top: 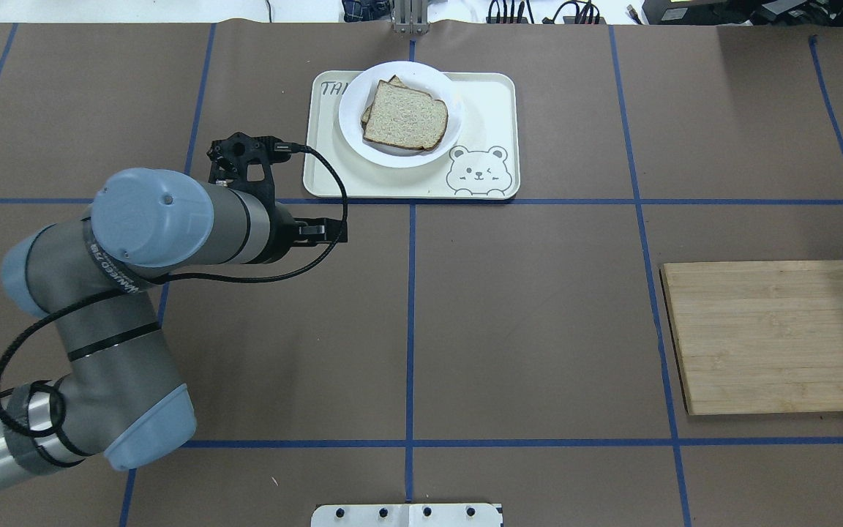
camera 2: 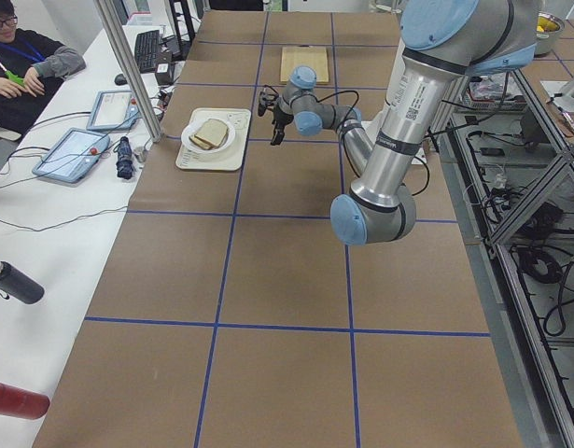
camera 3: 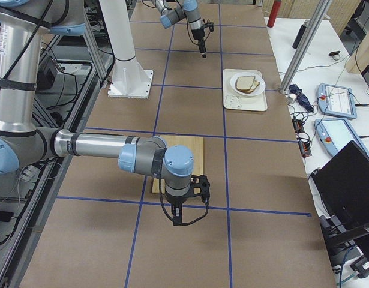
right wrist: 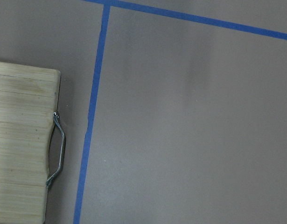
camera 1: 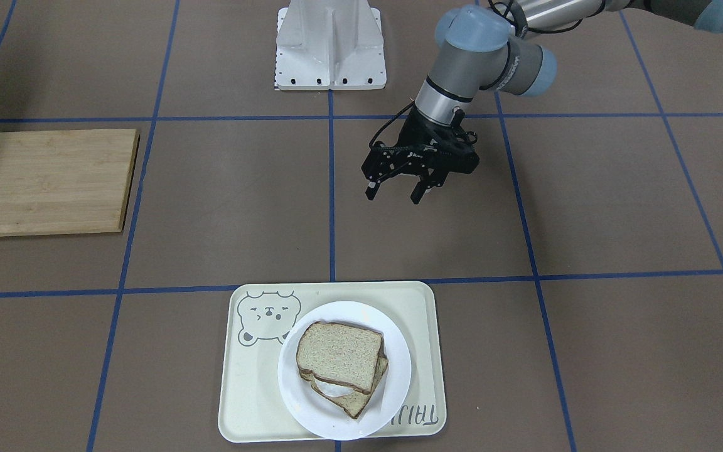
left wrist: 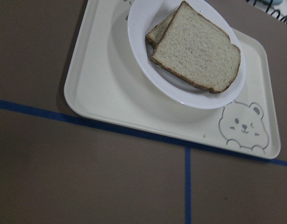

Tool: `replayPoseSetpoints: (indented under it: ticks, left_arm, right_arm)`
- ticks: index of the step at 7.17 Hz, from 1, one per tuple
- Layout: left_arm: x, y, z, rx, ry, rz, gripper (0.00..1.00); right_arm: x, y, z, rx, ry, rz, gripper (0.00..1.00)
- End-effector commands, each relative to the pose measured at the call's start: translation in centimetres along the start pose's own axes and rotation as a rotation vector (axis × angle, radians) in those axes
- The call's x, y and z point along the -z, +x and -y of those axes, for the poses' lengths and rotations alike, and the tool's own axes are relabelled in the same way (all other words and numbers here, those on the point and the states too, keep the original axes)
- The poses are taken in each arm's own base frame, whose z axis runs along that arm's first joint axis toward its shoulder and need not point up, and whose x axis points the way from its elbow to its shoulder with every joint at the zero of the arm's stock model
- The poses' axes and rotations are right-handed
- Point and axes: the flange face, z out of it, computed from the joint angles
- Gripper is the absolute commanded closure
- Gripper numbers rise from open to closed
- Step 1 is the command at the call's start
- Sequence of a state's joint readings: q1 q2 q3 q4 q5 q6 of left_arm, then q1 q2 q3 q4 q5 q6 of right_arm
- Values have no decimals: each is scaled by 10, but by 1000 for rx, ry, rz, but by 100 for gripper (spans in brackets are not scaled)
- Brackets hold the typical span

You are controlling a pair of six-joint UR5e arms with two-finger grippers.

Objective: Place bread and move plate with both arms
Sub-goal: 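Release the plate and pull the left arm back out of view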

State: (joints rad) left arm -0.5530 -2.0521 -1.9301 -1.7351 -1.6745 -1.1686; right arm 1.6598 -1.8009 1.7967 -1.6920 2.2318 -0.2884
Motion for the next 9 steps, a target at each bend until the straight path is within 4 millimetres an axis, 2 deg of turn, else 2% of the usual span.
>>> replayPoseSetpoints:
  ticks: [1, 2, 4, 5, 7, 8, 9]
  left_arm:
    - [29, -38, 4, -270, -85, 189, 2]
    - [31, -88, 7, -405, -121, 250, 1]
    - [56, -200, 55, -510, -241, 253, 2]
    - [72, -268, 79, -521, -305, 226, 1]
    - [102, -436, 135, -532, -383, 179, 1]
    - [111, -510, 143, -470, -401, 173, 1]
    - [117, -563, 133, -411, -420, 190, 1]
  right_arm:
    - [-2, 1, -1, -3, -4, 1, 0]
    - [-3, 2, -1, -4, -5, 2, 0]
    - [-4, 2, -2, -9, -7, 2, 0]
    - [-4, 3, -2, -9, -10, 3, 0]
    - [-5, 4, -2, -12, -11, 3, 0]
    - [-5, 4, -2, -12, -11, 3, 0]
    - [-5, 4, -2, -12, -11, 3, 0]
